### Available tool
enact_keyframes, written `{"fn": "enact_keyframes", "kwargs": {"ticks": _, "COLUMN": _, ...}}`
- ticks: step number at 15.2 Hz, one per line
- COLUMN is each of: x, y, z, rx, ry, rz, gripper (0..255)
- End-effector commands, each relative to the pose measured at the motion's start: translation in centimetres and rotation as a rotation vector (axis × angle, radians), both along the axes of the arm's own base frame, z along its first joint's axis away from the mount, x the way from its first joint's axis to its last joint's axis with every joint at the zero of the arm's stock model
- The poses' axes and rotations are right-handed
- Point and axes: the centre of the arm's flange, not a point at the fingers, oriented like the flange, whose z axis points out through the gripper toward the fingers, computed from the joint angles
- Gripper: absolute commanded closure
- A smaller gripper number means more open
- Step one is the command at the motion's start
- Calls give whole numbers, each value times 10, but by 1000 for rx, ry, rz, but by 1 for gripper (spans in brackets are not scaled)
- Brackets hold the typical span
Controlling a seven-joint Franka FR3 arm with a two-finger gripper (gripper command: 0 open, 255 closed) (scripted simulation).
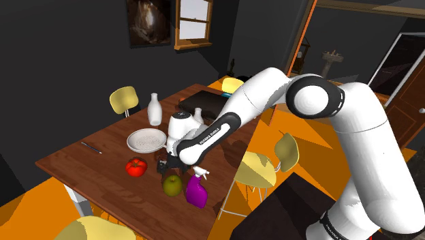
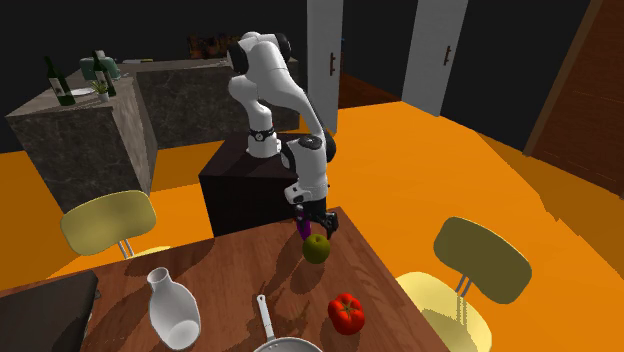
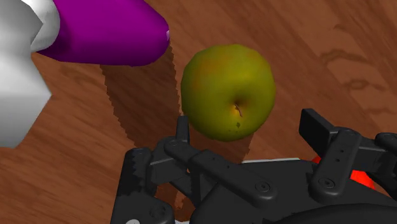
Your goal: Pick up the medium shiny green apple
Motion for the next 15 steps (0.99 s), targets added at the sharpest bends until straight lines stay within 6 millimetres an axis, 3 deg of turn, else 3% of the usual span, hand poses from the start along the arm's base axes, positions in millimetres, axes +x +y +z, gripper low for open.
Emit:
{"fn": "enact_keyframes", "kwargs": {"ticks": 1, "x": 0, "y": 0, "z": -1, "rx": 0, "ry": -1, "rz": 0, "gripper": 255}}
{"fn": "enact_keyframes", "kwargs": {"ticks": 10, "x": 0, "y": 1, "z": -1, "rx": 0, "ry": -1, "rz": 0, "gripper": 255}}
{"fn": "enact_keyframes", "kwargs": {"ticks": 15, "x": 0, "y": 1, "z": 25, "rx": 0, "ry": -1, "rz": 0, "gripper": 255}}
